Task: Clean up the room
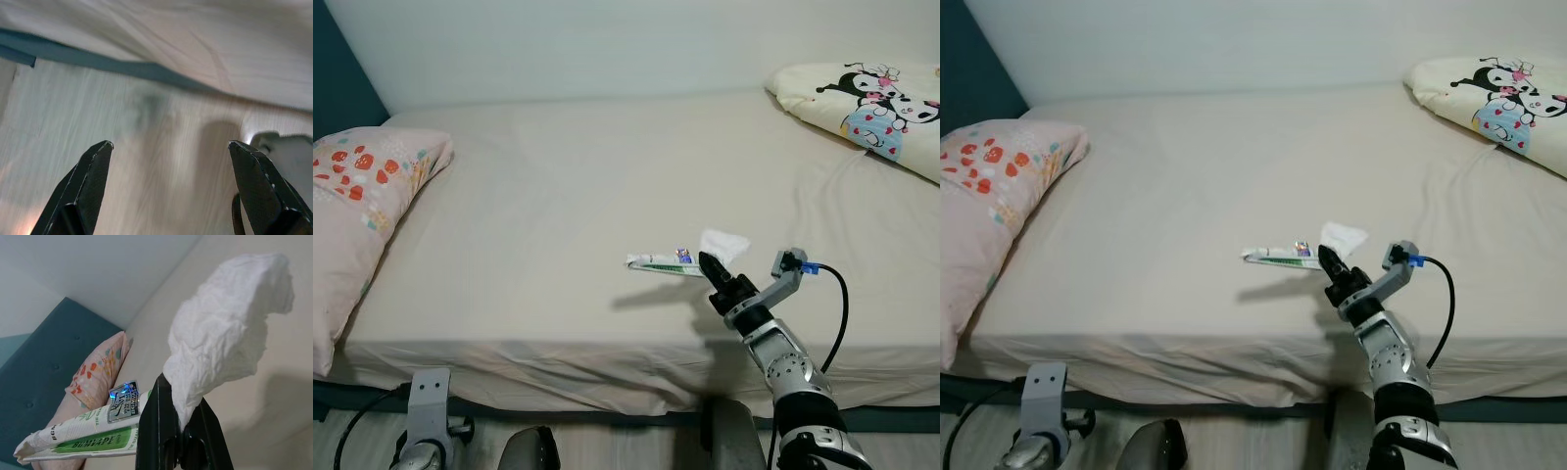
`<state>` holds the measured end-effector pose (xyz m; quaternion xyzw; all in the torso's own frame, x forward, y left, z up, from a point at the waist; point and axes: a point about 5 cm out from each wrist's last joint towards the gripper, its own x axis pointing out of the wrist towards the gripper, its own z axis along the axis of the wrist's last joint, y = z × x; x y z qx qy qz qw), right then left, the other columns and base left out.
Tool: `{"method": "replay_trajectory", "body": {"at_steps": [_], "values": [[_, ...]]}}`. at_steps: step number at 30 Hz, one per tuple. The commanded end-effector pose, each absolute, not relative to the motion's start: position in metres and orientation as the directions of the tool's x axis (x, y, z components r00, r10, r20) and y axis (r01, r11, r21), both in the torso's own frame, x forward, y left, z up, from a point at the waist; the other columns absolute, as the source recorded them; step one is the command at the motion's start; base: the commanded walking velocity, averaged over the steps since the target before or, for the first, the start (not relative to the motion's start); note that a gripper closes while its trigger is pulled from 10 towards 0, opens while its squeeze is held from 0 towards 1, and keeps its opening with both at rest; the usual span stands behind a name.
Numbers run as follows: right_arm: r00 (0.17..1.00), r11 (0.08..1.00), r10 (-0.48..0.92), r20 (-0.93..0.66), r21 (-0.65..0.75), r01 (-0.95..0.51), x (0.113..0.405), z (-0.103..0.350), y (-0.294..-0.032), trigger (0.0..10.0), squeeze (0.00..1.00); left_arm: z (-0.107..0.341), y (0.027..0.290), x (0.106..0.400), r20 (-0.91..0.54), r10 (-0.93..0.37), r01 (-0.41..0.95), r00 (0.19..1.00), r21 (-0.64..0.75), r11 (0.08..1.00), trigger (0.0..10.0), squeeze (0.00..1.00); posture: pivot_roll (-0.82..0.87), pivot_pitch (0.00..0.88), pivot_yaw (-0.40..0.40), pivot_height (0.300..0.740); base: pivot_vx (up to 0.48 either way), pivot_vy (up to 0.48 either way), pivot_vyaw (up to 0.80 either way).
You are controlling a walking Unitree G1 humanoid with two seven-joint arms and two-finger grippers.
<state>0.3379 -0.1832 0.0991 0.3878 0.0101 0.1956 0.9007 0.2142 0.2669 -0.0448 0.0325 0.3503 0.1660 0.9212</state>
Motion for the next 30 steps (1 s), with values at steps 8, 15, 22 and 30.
{"method": "replay_trajectory", "body": {"at_steps": [8,15,22,30], "values": [[0.909,0.602,0.389,0.151,0.705,-0.375,0.335,0.1,-0.178,0.0,0.0,-0.057,0.264,0.198,-0.697,0.323,-0.263,0.641,0.196,0.945,10.0,0.0,-0.09,0.088,0.069,0.607,-0.331,0.0,0.0],[0.903,0.6,0.404,0.148,0.702,-0.383,0.334,0.098,-0.175,0.0,0.0,-0.064,0.263,0.186,-0.723,0.319,-0.247,0.613,0.208,0.946,10.0,0.0,-0.08,0.084,0.071,0.626,0.0,0.0,0.0],[0.905,0.609,0.407,0.122,0.702,-0.368,0.332,0.092,-0.174,0.0,0.0,-0.069,0.263,0.176,-0.747,0.321,-0.24,0.581,0.22,0.946,10.0,0.0,-0.08,0.084,0.071,0.645,0.0,0.0,0.0],[0.918,0.643,0.394,0.036,0.703,-0.303,0.324,0.074,-0.179,0.0,0.0,-0.075,0.26,0.166,-0.773,0.314,-0.22,0.552,0.228,0.949,10.0,0.0,-0.08,0.085,0.073,0.674,0.0,0.0,0.0]]}}
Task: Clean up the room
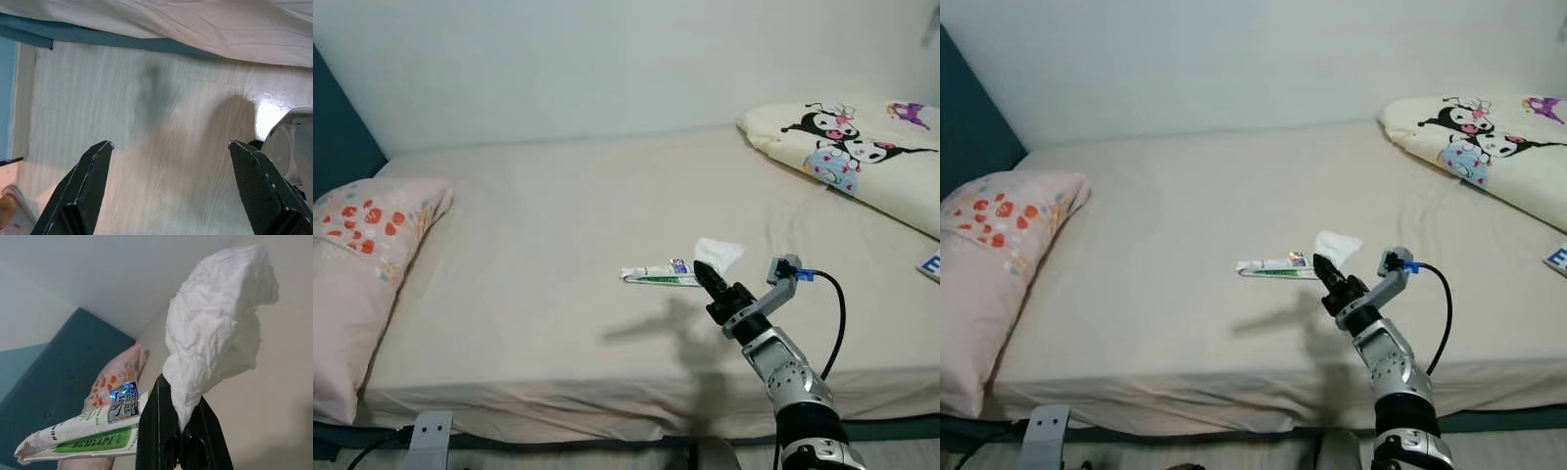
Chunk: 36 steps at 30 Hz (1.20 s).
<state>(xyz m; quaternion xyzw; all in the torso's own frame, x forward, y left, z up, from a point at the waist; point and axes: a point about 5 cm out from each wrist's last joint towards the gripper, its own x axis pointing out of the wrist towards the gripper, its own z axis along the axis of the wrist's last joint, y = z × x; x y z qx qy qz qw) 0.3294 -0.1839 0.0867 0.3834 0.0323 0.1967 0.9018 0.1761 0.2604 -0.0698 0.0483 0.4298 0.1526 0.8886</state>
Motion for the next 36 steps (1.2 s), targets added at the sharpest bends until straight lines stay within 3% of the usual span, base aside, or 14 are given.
{"method": "replay_trajectory", "body": {"at_steps": [1,4,13,17,24,27,28,29,36], "values": [[0.918,0.643,0.394,0.036,0.703,-0.303,0.324,0.074,-0.179,0.0,0.0,-0.075,0.26,0.166,-0.773,0.314,-0.22,0.552,0.228,0.949,10.0,0.0,-0.08,0.085,0.073,0.674,0.0,0.0,0.0],[0.923,0.665,0.385,-0.018,0.698,-0.264,0.319,0.062,-0.182,0.0,0.0,-0.076,0.259,0.164,-0.78,0.311,-0.214,0.544,0.23,0.949,10.0,0.0,-0.08,0.088,0.075,0.684,0.0,0.0,0.0],[0.919,0.767,0.319,-0.231,0.633,-0.107,0.293,0.02,-0.193,0.0,0.0,-0.078,0.255,0.163,-0.793,0.288,-0.189,0.538,0.219,0.957,10.0,0.0,-0.09,0.093,0.079,0.717,-0.48,0.0,0.0],[0.903,0.81,0.27,-0.333,0.585,-0.027,0.278,0.001,-0.202,0.0,0.0,-0.078,0.254,0.165,-0.793,0.285,-0.178,0.539,0.223,0.958,10.0,0.0,-0.09,0.094,0.076,0.727,0.0,0.0,0.0],[0.779,0.865,0.139,-0.612,0.458,0.206,0.212,-0.055,-0.217,0.0,0.0,-0.083,0.246,0.159,-0.813,0.254,-0.136,0.523,0.215,0.967,10.0,0.0,-0.09,0.071,0.073,0.74,0.0,0.0,0.0],[0.742,0.834,0.112,-0.661,0.468,0.291,0.193,-0.067,-0.218,0.0,0.0,-0.085,0.244,0.156,-0.823,0.249,-0.124,0.511,0.216,0.969,10.0,0.0,-0.09,0.061,0.068,0.74,0.0,0.0,0.0],[0.731,0.836,0.106,-0.674,0.458,0.301,0.186,-0.071,-0.218,3.6,0.0,-0.086,0.243,0.154,-0.827,0.247,-0.121,0.505,0.215,0.969,10.0,0.0,-0.09,0.055,0.064,0.74,0.0,0.0,0.0],[0.699,0.845,0.093,-0.709,0.428,0.322,0.175,-0.077,-0.218,10.0,0.0,-0.087,0.241,0.152,-0.833,0.239,-0.12,0.499,0.206,0.971,10.0,0.0,-0.1,0.049,0.059,0.74,0.0,0.0,0.0],[0.624,0.856,0.031,-0.781,0.343,0.386,0.148,-0.09,-0.221,10.0,0.0,-0.089,0.234,0.152,-0.845,0.216,-0.128,0.489,0.176,0.976,10.0,0.0,-0.1,0.036,0.052,0.74,0.0,0.0,0.51]]}}
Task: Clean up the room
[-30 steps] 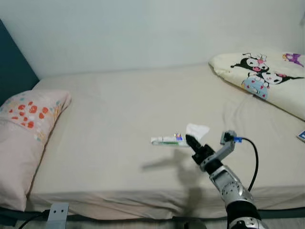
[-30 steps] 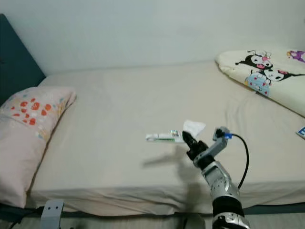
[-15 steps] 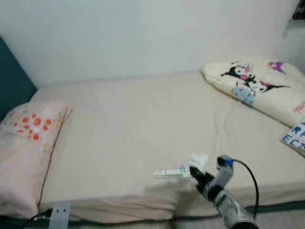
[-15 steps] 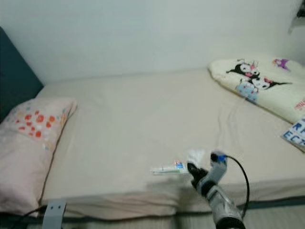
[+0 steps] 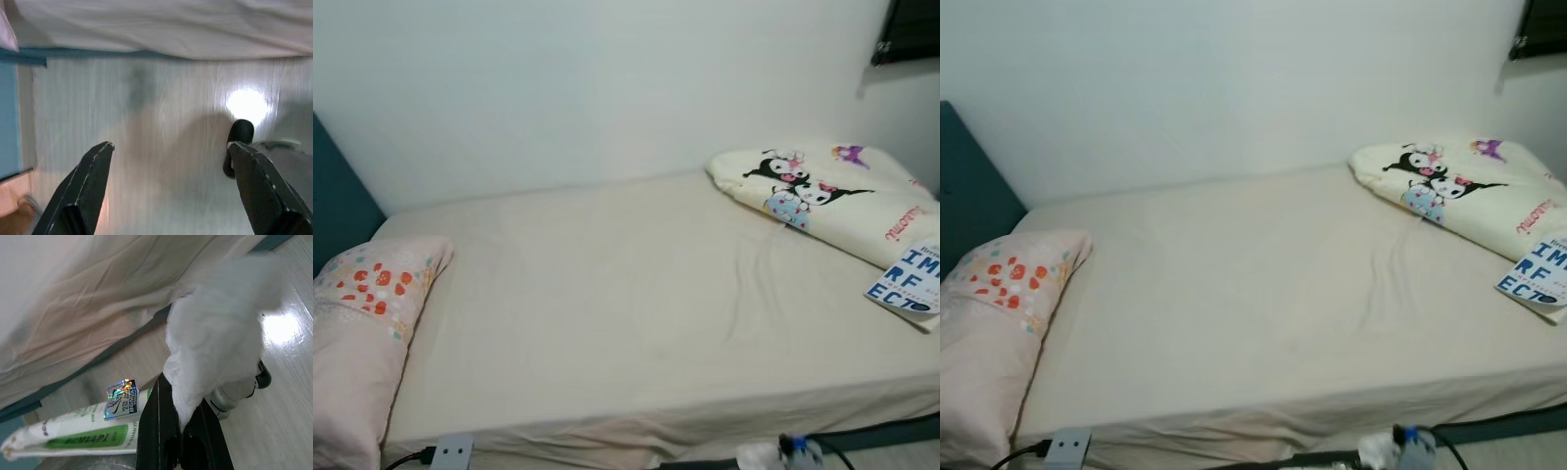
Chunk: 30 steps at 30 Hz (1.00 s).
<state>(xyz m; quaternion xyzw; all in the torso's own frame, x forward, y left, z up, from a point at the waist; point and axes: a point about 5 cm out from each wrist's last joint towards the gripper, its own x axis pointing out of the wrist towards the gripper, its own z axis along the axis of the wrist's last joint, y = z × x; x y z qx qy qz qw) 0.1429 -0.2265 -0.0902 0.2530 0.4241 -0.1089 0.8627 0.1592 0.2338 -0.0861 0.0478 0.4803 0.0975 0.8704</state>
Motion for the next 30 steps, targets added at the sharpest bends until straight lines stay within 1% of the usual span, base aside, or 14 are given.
{"method": "replay_trajectory", "body": {"at_steps": [1,5,12,18,19,20,21,22,23,24,25,26,28,30], "values": [[0.619,0.854,0.02,-0.785,0.336,0.398,0.147,-0.09,-0.222,10.0,0.0,-0.089,0.233,0.153,-0.846,0.209,-0.14,0.491,0.16,0.977,10.0,0.0,-0.1,0.03,0.051,0.74,0.0,0.0,0.79],[0.601,0.858,-0.001,-0.799,0.308,0.411,0.144,-0.091,-0.224,10.0,0.0,-0.089,0.229,0.156,-0.85,0.195,-0.148,0.49,0.14,0.979,10.0,0.0,-0.1,0.014,0.044,0.74,0.0,0.0,0.78],[0.581,0.878,-0.014,-0.814,0.268,0.397,0.142,-0.092,-0.226,10.0,0.0,-0.09,0.226,0.156,-0.858,0.193,-0.145,0.476,0.14,0.98,10.0,0.0,-0.09,0.0,0.037,0.74,-0.344,0.331,0.78],[0.596,0.901,-0.052,-0.802,0.22,0.374,0.152,-0.087,-0.233,10.0,0.0,-0.091,0.224,0.156,-0.86,0.188,-0.146,0.474,0.134,0.98,10.0,0.0,-0.08,0.0,0.014,0.74,-0.35,0.331,0.77],[0.63,0.923,-0.061,-0.774,0.196,0.33,0.172,-0.077,-0.238,10.0,0.0,-0.092,0.221,0.154,-0.863,0.177,-0.158,0.473,0.114,0.981,10.0,0.0,-0.07,0.0,-0.003,0.74,0.0,0.0,0.77],[0.646,0.932,-0.059,-0.761,0.19,0.309,0.181,-0.073,-0.239,10.0,0.0,-0.093,0.219,0.152,-0.865,0.171,-0.161,0.471,0.106,0.981,10.0,0.0,-0.07,0.0,-0.003,0.74,0.0,0.0,0.77],[0.646,0.932,-0.059,-0.761,0.19,0.309,0.181,-0.073,-0.239,10.0,0.0,-0.093,0.219,0.152,-0.865,0.171,-0.161,0.471,0.106,0.981,10.0,0.0,-0.07,0.0,-0.003,0.74,0.0,0.0,0.77],[0.669,0.945,-0.048,-0.742,0.183,0.271,0.193,-0.067,-0.238,10.0,0.0,-0.094,0.217,0.15,-0.868,0.162,-0.158,0.469,0.099,0.983,10.0,0.0,-0.06,0.0,-0.006,0.74,0.0,0.0,0.77],[0.669,0.945,-0.048,-0.742,0.183,0.271,0.193,-0.067,-0.238,10.0,0.0,-0.094,0.217,0.15,-0.868,0.162,-0.158,0.469,0.099,0.983,10.0,0.0,-0.06,0.0,-0.006,0.74,0.0,0.0,0.77],[0.682,0.953,-0.039,-0.731,0.179,0.246,0.2,-0.063,-0.237,10.0,0.0,-0.095,0.216,0.149,-0.87,0.157,-0.154,0.467,0.095,0.983,10.0,0.0,-0.06,0.0,-0.006,0.74,0.0,0.0,0.77],[0.718,0.971,0.001,-0.696,0.172,0.166,0.219,-0.054,-0.231,10.0,0.0,-0.097,0.213,0.145,-0.877,0.139,-0.145,0.461,0.08,0.986,10.0,0.0,-0.06,0.0,-0.008,0.74,0.0,0.0,0.77],[0.718,0.971,0.001,-0.696,0.172,0.166,0.219,-0.054,-0.231,10.0,0.0,-0.097,0.213,0.145,-0.877,0.139,-0.145,0.461,0.08,0.986,10.0,0.0,-0.06,0.0,-0.008,0.74,0.0,0.0,0.77],[0.748,0.981,0.046,-0.662,0.17,0.09,0.236,-0.044,-0.223,10.0,0.0,-0.098,0.212,0.143,-0.88,0.129,-0.14,0.456,0.072,0.987,10.0,0.0,-0.06,0.0,-0.01,0.74,0.0,0.0,0.78],[0.756,0.984,0.063,-0.651,0.167,0.061,0.241,-0.041,-0.219,10.0,0.0,-0.098,0.212,0.143,-0.881,0.126,-0.138,0.456,0.07,0.988,10.0,0.0,-0.05,0.0,-0.011,0.74,0.0,0.0,0.77]]}}
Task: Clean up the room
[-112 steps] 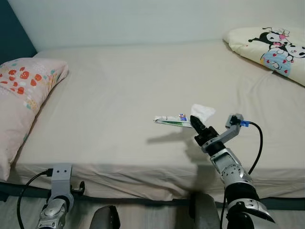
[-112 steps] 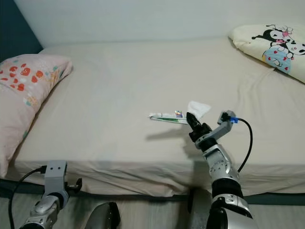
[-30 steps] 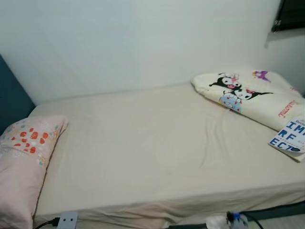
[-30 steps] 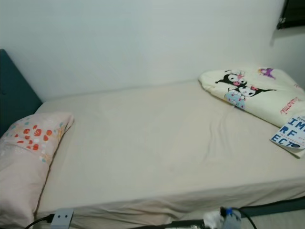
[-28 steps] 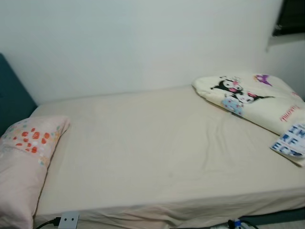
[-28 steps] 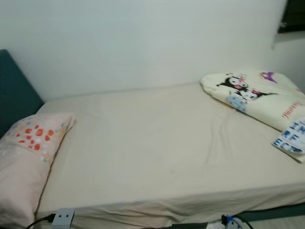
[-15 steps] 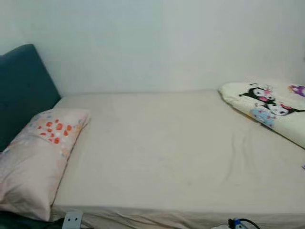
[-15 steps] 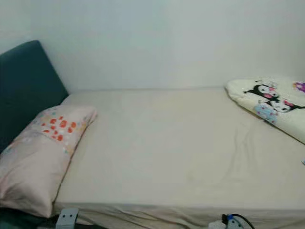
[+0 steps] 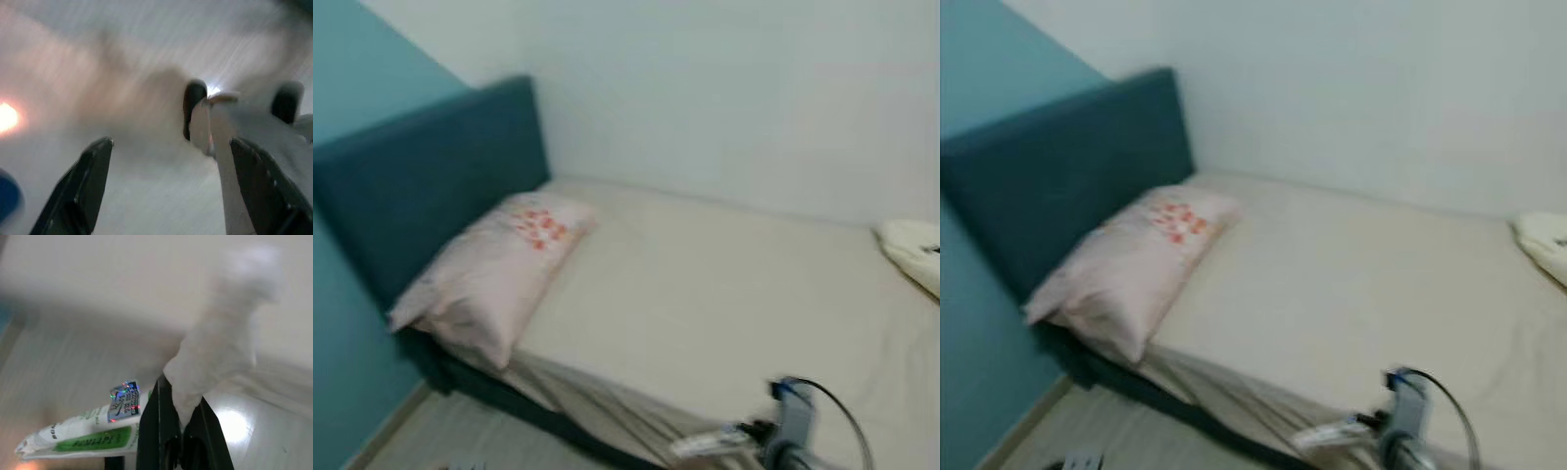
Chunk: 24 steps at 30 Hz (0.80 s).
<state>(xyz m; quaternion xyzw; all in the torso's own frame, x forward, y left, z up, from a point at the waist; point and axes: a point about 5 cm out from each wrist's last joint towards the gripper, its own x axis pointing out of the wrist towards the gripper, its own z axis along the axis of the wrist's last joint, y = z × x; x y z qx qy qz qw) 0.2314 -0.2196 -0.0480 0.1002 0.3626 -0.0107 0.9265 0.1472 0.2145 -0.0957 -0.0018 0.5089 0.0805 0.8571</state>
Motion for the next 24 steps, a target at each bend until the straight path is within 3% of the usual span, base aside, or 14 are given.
{"method": "replay_trajectory", "body": {"at_steps": [1,8,24], "values": [[0.766,0.985,0.087,-0.637,0.17,0.03,0.247,-0.037,-0.214,10.0,0.0,-0.098,0.212,0.143,-0.881,0.124,-0.137,0.456,0.068,0.988,10.0,0.0,-0.05,0.0,-0.011,0.74,0.0,0.0,0.77],[0.787,0.979,0.179,-0.591,0.19,-0.081,0.265,-0.026,-0.196,10.0,0.0,-0.096,0.214,0.147,-0.876,0.117,-0.133,0.467,0.061,0.989,10.0,0.0,-0.04,0.0,-0.006,0.74,0.0,0.0,0.78],[0.758,0.979,0.193,-0.624,0.173,-0.107,0.259,-0.031,-0.199,10.0,0.0,-0.097,0.208,0.147,-0.879,0.087,-0.111,0.469,0.039,0.993,10.0,0.0,-0.04,0.0,-0.011,0.74,0.0,0.0,0.78]]}}
